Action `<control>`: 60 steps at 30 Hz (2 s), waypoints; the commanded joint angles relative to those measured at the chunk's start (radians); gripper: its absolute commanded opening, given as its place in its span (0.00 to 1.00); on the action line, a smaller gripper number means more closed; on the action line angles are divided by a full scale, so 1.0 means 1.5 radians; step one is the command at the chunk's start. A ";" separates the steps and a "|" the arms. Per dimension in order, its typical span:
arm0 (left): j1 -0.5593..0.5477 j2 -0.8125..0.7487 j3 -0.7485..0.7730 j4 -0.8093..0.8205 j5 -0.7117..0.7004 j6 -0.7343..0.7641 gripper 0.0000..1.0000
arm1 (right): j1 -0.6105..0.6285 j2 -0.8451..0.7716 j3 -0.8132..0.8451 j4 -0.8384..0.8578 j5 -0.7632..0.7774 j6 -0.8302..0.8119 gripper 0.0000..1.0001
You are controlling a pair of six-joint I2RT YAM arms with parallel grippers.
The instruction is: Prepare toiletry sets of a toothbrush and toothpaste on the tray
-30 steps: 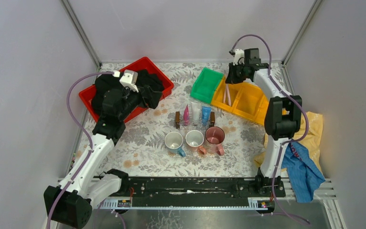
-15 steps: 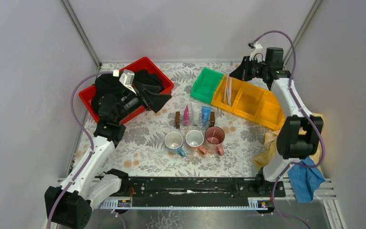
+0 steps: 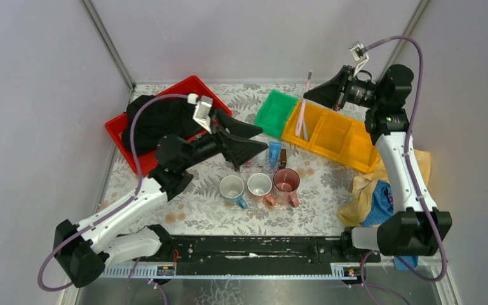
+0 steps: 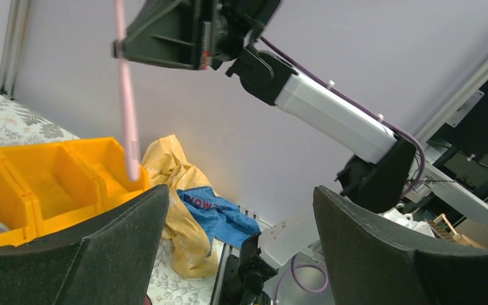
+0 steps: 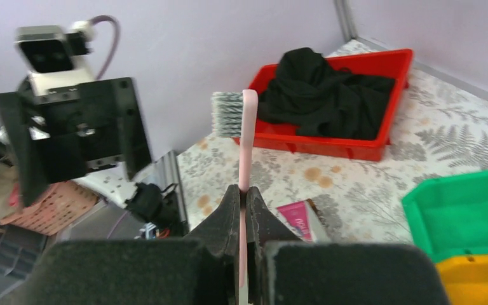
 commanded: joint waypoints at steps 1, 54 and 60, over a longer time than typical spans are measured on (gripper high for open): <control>-0.045 0.065 0.053 0.026 -0.071 0.019 0.89 | 0.002 -0.053 -0.043 0.269 -0.098 0.277 0.00; -0.164 0.042 -0.014 0.106 -0.209 0.236 0.00 | 0.110 -0.173 -0.124 0.130 -0.206 0.117 0.75; -0.163 -0.028 -0.082 0.153 -0.261 0.220 0.00 | 0.189 -0.148 -0.039 -0.367 -0.112 -0.391 0.91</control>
